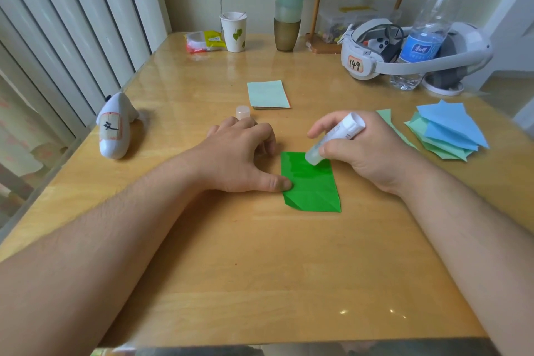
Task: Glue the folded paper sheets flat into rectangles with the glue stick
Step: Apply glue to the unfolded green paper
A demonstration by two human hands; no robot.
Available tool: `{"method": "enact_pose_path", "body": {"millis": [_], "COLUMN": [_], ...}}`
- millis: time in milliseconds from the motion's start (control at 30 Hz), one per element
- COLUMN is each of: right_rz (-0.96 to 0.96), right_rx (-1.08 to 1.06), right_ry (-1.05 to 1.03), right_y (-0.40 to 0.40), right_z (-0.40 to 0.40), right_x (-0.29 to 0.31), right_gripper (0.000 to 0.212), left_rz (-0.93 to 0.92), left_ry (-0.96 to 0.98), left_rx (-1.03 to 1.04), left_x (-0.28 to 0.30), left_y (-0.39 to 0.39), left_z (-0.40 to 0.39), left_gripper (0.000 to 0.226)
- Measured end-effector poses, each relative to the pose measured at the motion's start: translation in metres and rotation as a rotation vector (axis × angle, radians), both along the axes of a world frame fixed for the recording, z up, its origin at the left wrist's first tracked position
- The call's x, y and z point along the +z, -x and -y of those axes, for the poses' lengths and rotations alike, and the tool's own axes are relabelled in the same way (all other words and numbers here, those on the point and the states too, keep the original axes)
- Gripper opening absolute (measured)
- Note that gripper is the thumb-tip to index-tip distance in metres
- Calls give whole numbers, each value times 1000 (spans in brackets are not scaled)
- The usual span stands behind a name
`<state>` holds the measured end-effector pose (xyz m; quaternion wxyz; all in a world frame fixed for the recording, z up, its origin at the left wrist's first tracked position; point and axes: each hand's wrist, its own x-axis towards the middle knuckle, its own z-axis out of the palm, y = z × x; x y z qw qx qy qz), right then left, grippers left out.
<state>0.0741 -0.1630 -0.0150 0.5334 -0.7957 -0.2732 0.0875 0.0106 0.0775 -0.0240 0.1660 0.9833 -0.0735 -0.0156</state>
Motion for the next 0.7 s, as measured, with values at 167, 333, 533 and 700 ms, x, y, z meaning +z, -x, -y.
{"method": "enact_pose_path", "body": {"millis": [167,333,533,700], "right_rz": [-24,-59,-18,53], "right_rx": [30,102,70,38], "right_ry": [-50,-85,-75,49], "right_y": [2,3,7,12], "right_z": [-6,-5,-11,-19], "right_x": [0,1,0,-2], "right_gripper": [30,39,27,19], "left_rz": [-2,-2,-7,-8], "left_ry": [10,15,10,-2], "left_rx": [4,5,5,14], "left_x": [0,0,2,1], "left_y": [0,0,0,0], "left_z": [0,0,1,1], "left_gripper": [72,74,67,77]}}
